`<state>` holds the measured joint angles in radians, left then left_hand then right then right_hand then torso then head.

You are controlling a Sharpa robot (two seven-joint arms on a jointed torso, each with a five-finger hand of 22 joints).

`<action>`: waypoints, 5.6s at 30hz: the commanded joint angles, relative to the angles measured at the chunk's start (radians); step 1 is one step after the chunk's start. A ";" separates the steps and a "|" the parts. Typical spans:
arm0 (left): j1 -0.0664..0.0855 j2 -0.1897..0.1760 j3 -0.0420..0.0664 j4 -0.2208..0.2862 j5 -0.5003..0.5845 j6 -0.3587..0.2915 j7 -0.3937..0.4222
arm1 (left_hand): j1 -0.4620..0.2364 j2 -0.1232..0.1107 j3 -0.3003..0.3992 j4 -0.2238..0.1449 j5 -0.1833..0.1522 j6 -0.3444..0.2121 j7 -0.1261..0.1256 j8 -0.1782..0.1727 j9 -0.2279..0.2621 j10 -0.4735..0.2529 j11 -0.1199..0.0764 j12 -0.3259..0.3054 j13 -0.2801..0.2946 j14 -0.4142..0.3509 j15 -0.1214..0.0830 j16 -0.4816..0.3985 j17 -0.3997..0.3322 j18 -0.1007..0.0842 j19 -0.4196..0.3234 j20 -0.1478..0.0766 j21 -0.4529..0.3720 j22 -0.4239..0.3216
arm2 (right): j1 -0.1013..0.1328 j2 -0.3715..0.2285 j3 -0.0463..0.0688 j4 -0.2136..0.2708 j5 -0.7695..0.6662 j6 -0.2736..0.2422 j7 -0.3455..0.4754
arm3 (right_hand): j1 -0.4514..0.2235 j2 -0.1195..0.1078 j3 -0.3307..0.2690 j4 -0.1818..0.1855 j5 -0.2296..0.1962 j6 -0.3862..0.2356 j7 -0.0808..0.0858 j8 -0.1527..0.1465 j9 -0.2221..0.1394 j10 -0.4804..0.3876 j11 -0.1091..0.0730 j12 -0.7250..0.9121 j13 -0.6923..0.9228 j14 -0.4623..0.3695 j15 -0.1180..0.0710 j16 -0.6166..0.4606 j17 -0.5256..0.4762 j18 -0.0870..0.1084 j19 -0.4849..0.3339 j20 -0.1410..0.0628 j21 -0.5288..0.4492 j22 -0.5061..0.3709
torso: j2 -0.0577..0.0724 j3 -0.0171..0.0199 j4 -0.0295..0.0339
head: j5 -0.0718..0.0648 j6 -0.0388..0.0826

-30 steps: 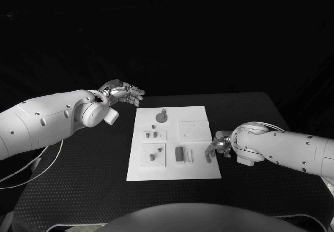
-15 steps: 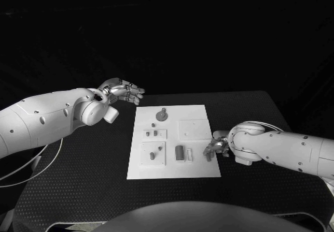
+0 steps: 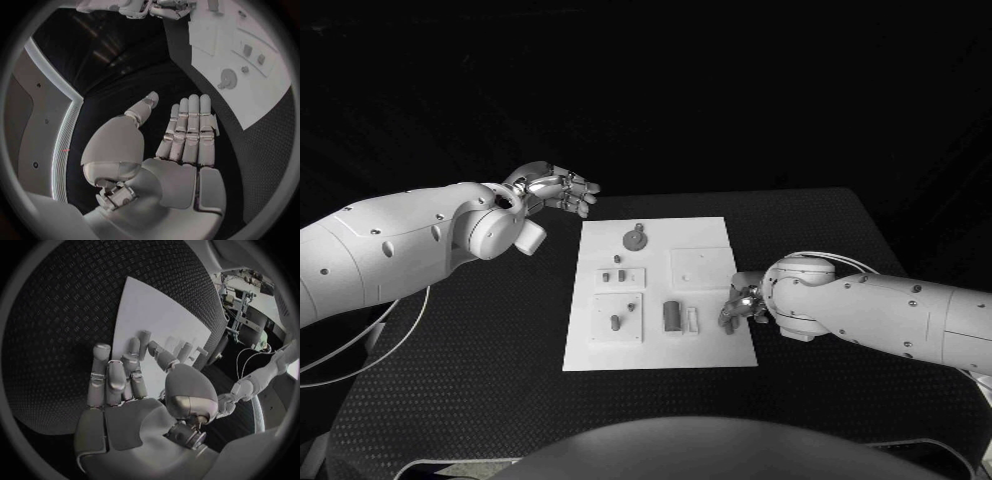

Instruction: Assemble the parts on the task board

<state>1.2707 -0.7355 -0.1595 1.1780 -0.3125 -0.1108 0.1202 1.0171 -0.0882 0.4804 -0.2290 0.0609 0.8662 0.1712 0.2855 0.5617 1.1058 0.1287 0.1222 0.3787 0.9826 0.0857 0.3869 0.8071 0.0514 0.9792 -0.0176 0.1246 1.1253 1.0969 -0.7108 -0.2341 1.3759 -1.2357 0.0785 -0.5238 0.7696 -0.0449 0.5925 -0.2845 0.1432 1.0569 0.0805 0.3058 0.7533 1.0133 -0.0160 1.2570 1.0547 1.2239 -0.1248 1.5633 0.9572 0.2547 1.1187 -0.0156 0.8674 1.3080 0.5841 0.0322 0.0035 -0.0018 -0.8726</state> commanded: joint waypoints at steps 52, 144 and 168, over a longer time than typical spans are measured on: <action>0.001 -0.002 0.001 0.007 -0.002 0.019 0.001 | -0.009 0.005 0.001 0.008 -0.001 0.009 -0.001 0.003 0.000 -0.005 -0.001 0.004 0.002 0.007 0.002 -0.008 0.004 0.011 0.003 0.005 -0.006 0.002 | 0.027 -0.008 -0.003 0.055 0.398 -0.147 0.084 | 0.090 0.122 0.056 -0.007 0.005 0.011 -0.001 -0.030 0.002 0.013 -0.012 0.002 -0.012 -0.003 -0.003 -0.004 -0.007 0.007 -0.007 0.010 0.007 0.019 | 0.000 0.0002 -0.0011 | 0.002 0.000; 0.001 0.003 0.001 0.004 -0.004 0.024 -0.005 | -0.008 0.005 0.001 0.009 -0.001 0.009 -0.001 0.002 -0.001 -0.006 -0.001 0.004 0.003 0.007 0.003 -0.014 0.009 0.011 0.002 0.006 -0.009 0.005 | -0.002 0.100 -0.013 -0.043 0.351 -0.096 0.052 | -0.046 -0.043 0.058 0.108 0.004 -0.071 0.035 -0.096 -0.043 -0.030 0.023 -0.011 -0.020 -0.074 0.027 -0.028 -0.088 0.007 -0.025 0.020 -0.028 0.016 | 0.000 0.0006 -0.0006 | 0.013 0.000; 0.001 0.001 0.000 0.004 -0.005 0.025 -0.005 | -0.008 0.005 0.001 0.008 -0.001 0.009 -0.001 0.002 -0.001 -0.006 -0.001 0.004 0.003 0.007 0.003 -0.014 0.010 0.011 0.002 0.006 -0.010 0.005 | -0.003 0.084 -0.013 -0.017 0.324 -0.121 0.068 | 0.014 0.082 0.067 0.027 0.004 -0.022 0.018 -0.066 -0.037 -0.012 0.007 -0.002 -0.028 -0.058 0.015 -0.022 -0.079 0.007 -0.020 0.017 -0.019 0.020 | 0.000 0.0004 -0.0006 | 0.015 0.000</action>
<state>1.2708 -0.7350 -0.1597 1.1802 -0.3149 -0.0986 0.1086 1.0131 -0.0842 0.4825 -0.2270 0.0609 0.8662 0.1712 0.2855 0.5617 1.1058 0.1287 0.1222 0.3805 0.9826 0.0857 0.3792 0.8159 0.0432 0.9792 -0.0176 0.1209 1.1290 1.0966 -0.6310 -0.2471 1.3506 -0.9040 -0.0494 -0.4839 0.7779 0.0236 0.6579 -0.2495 0.1510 1.0271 0.1006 0.2342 0.7151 0.9994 -0.0058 1.2504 1.0277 1.1640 -0.1067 1.5393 0.8774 0.2483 1.0968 0.0056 0.8452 1.3074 0.5838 0.0328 0.0028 0.0140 -0.8727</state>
